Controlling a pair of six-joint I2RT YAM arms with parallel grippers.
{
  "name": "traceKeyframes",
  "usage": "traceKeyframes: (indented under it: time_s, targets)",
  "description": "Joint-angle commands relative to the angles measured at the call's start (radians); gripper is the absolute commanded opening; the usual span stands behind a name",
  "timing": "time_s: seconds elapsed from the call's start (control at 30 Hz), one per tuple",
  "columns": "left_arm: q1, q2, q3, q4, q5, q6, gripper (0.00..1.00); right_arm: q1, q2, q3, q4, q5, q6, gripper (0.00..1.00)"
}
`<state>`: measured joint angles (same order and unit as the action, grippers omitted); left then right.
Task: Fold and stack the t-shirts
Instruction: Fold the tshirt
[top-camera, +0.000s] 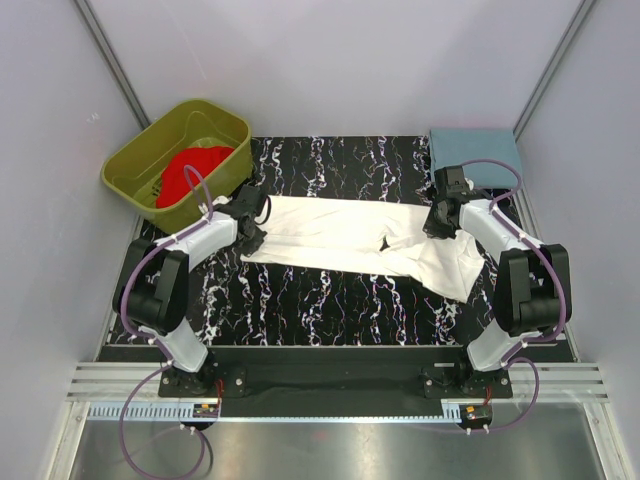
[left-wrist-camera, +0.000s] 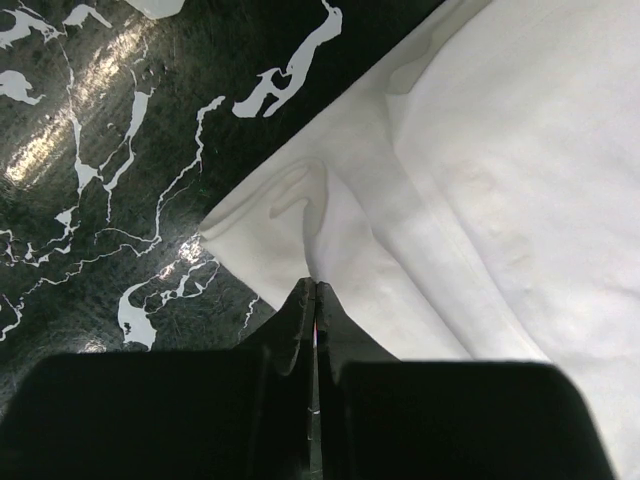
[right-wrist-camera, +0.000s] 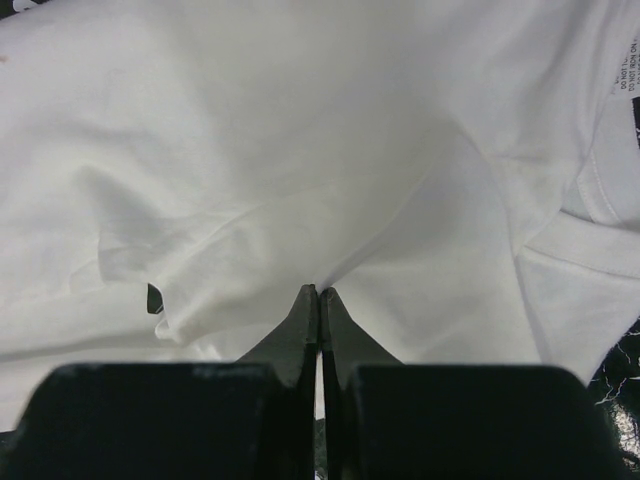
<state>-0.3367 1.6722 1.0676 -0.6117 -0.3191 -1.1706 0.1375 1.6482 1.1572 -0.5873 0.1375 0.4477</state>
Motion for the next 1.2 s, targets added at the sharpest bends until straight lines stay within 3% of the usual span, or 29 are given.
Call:
traceKeyframes:
  time_s: [0.0,0.2,0.57,0.87,0.93,1.03,1.17]
  targets:
    - [0.004,-0.009,0.029,0.000,-0.070,0.006,0.00,0.001,-0.042,0.007,0.023,0.019,-0.007,0.00]
    - [0.007,-0.017,0.058,0.049,-0.112,0.008,0.00,-0.001,-0.022,0.082,0.001,0.054,0.000,0.00]
    - [0.010,0.173,0.277,-0.146,-0.207,-0.031,0.00,-0.009,0.036,0.119,-0.022,0.119,-0.012,0.00]
    - [0.010,0.245,0.351,-0.211,-0.250,-0.040,0.00,-0.013,0.110,0.193,-0.026,0.146,-0.009,0.00]
    - [0.008,0.256,0.374,-0.223,-0.253,-0.024,0.17,-0.013,0.122,0.208,-0.022,0.116,-0.014,0.02]
    - [-0.004,0.221,0.376,-0.195,-0.244,0.014,0.47,-0.013,0.122,0.199,-0.011,0.031,-0.023,0.14]
    - [-0.036,0.098,0.315,-0.088,-0.238,0.106,0.59,-0.013,0.072,0.203,-0.040,0.034,-0.017,0.26]
